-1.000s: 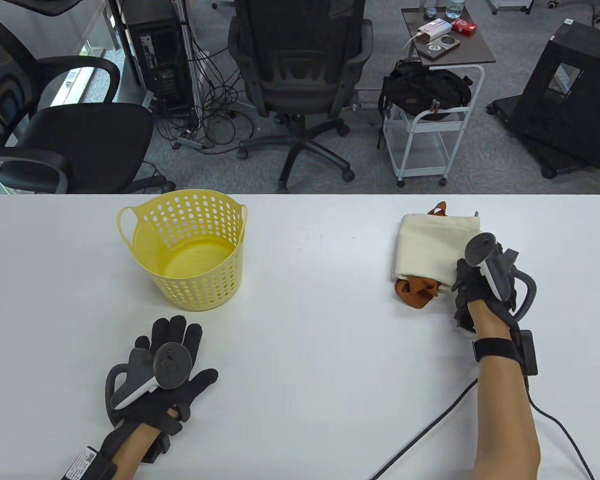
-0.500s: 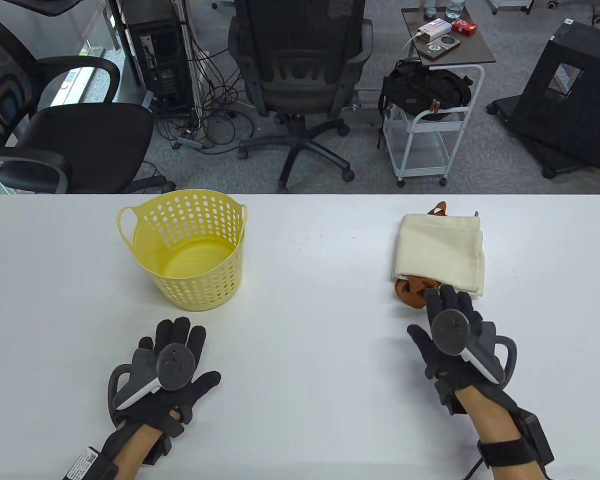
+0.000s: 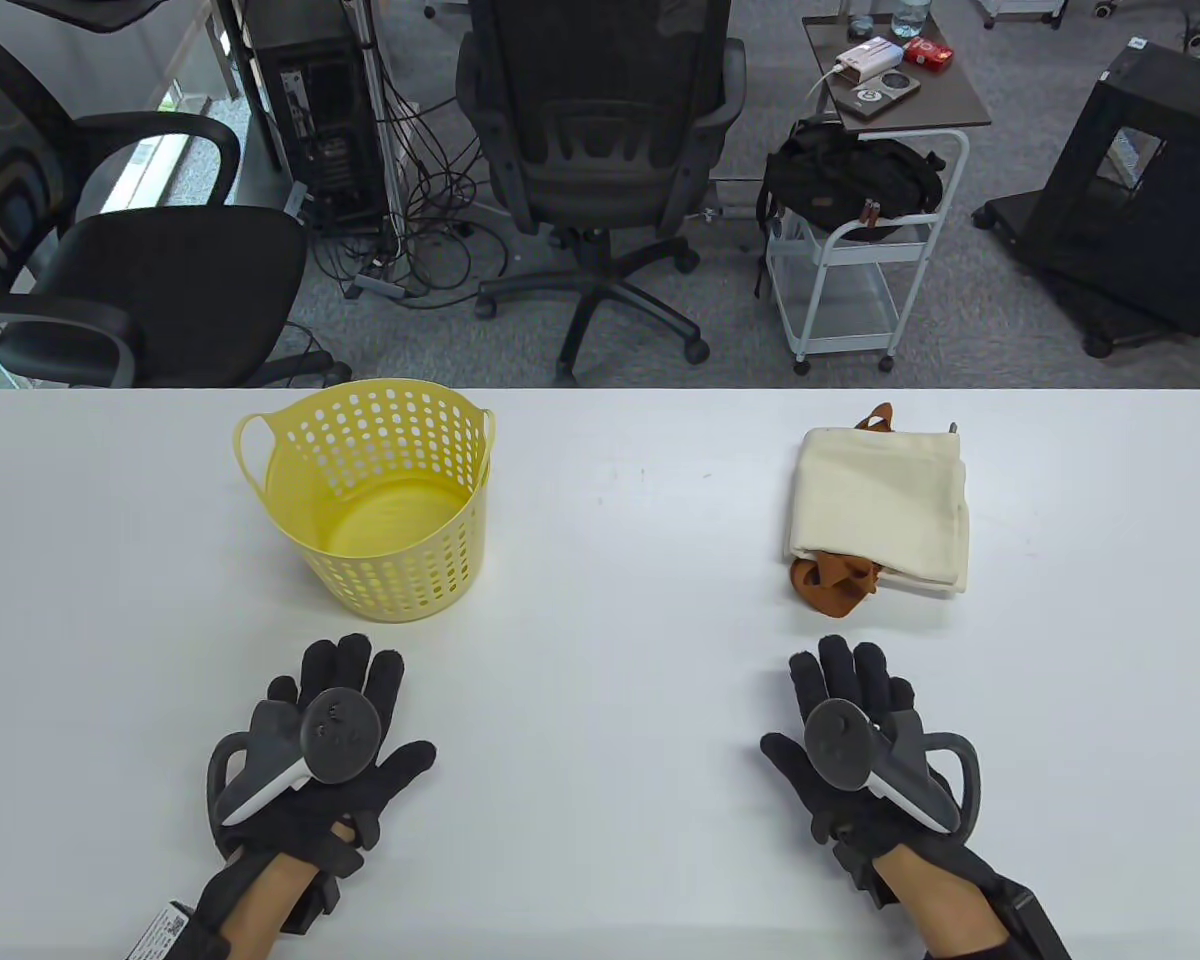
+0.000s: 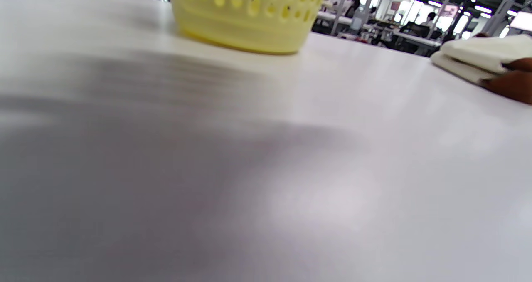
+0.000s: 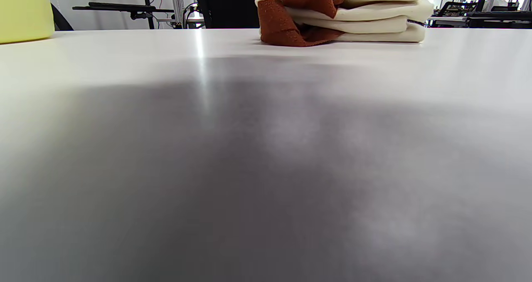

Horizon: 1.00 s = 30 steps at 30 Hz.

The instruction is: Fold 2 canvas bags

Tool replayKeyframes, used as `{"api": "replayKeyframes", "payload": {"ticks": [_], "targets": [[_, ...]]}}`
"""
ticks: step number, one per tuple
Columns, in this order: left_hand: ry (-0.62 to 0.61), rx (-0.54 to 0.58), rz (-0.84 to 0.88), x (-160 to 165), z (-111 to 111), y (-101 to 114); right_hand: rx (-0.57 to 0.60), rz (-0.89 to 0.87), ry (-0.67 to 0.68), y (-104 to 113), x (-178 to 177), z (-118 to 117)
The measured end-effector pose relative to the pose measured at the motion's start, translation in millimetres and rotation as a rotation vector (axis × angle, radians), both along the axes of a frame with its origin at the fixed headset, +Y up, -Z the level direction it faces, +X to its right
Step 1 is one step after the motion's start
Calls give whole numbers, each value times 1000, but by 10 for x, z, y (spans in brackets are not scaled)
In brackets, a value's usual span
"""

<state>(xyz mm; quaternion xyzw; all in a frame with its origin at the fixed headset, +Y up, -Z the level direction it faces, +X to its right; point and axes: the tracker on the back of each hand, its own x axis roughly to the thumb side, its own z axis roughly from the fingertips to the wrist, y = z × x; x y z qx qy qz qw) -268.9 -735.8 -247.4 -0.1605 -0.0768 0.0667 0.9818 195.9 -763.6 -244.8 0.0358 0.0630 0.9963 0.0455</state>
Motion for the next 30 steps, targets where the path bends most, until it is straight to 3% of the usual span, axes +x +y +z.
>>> {"api": "replayKeyframes", "payload": {"ticks": [30], "targets": [[1, -28, -34, 32, 15, -14, -51, -3, -7, -2, -15, -44]]}}
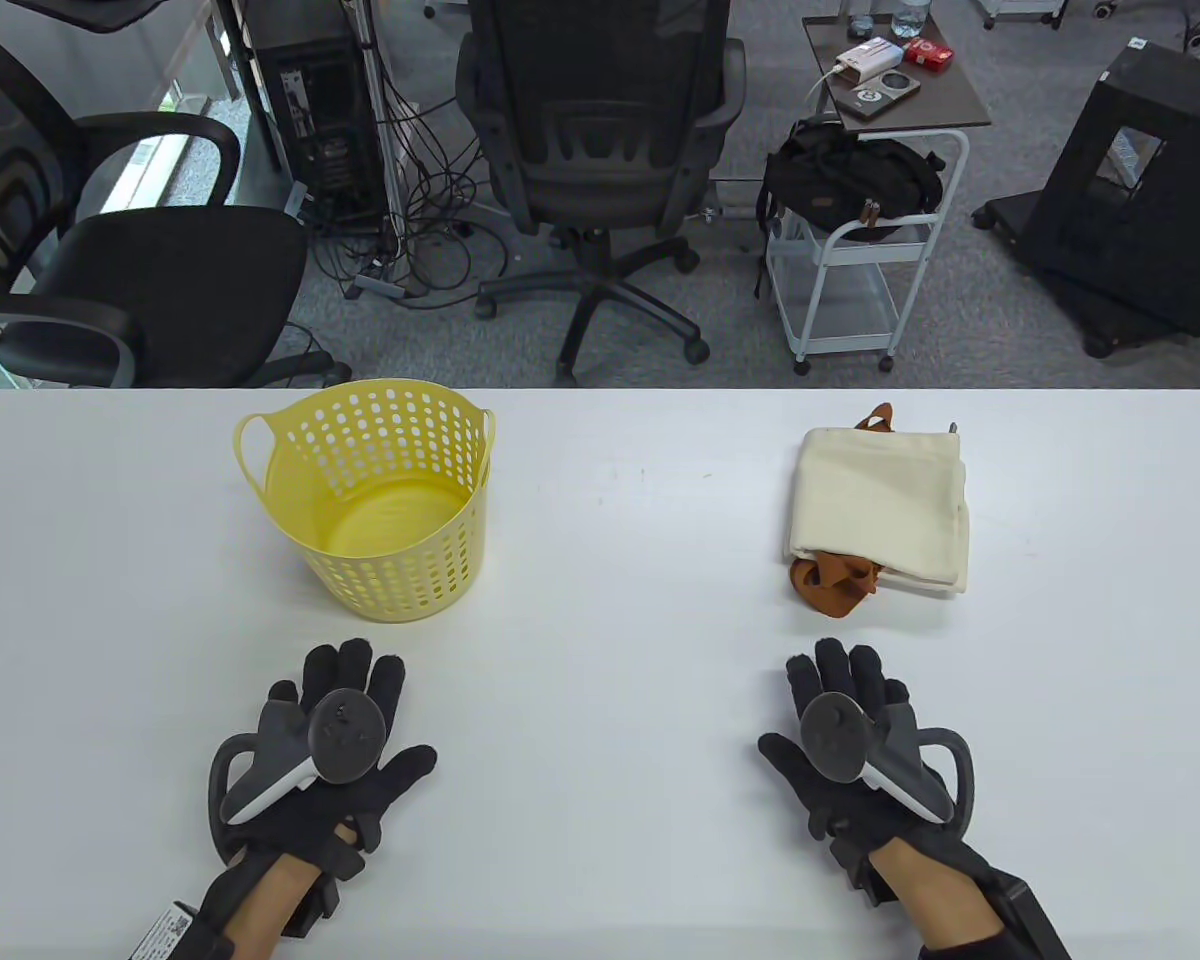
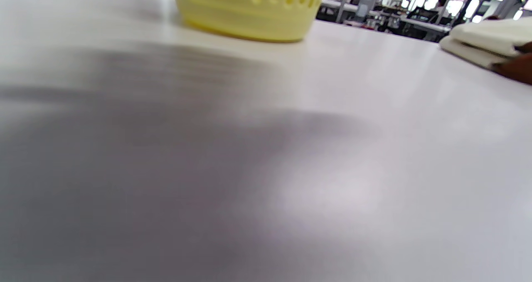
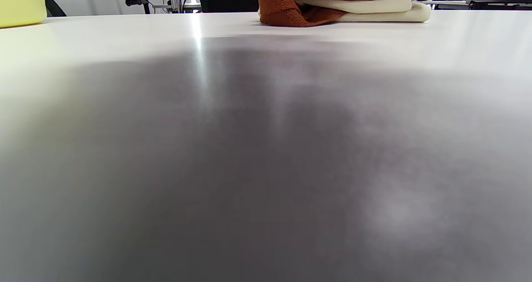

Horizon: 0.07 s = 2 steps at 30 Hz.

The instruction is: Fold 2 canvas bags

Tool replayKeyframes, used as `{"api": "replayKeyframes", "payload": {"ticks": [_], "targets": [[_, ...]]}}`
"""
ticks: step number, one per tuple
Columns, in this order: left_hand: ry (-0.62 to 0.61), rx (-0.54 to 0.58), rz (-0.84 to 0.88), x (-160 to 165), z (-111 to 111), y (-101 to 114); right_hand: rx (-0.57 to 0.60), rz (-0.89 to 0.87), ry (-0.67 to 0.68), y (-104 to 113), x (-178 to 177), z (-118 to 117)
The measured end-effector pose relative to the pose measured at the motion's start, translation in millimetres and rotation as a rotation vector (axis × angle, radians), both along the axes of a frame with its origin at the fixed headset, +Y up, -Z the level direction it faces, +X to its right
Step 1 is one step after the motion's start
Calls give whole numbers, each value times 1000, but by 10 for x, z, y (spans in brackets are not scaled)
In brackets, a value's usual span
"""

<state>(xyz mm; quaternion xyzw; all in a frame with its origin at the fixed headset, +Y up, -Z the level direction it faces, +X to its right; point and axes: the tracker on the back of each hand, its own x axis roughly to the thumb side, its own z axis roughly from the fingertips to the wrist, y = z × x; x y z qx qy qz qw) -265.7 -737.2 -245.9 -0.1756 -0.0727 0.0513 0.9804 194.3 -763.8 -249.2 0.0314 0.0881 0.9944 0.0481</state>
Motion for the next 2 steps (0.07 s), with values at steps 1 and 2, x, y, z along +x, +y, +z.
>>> {"api": "replayKeyframes", "payload": {"ticks": [1, 2], "targets": [[0, 0, -1, 1, 1, 1, -1, 0, 1, 1, -4, 1], [0, 1, -1, 0, 1, 2, -1, 1, 1, -3, -2, -1]]}}
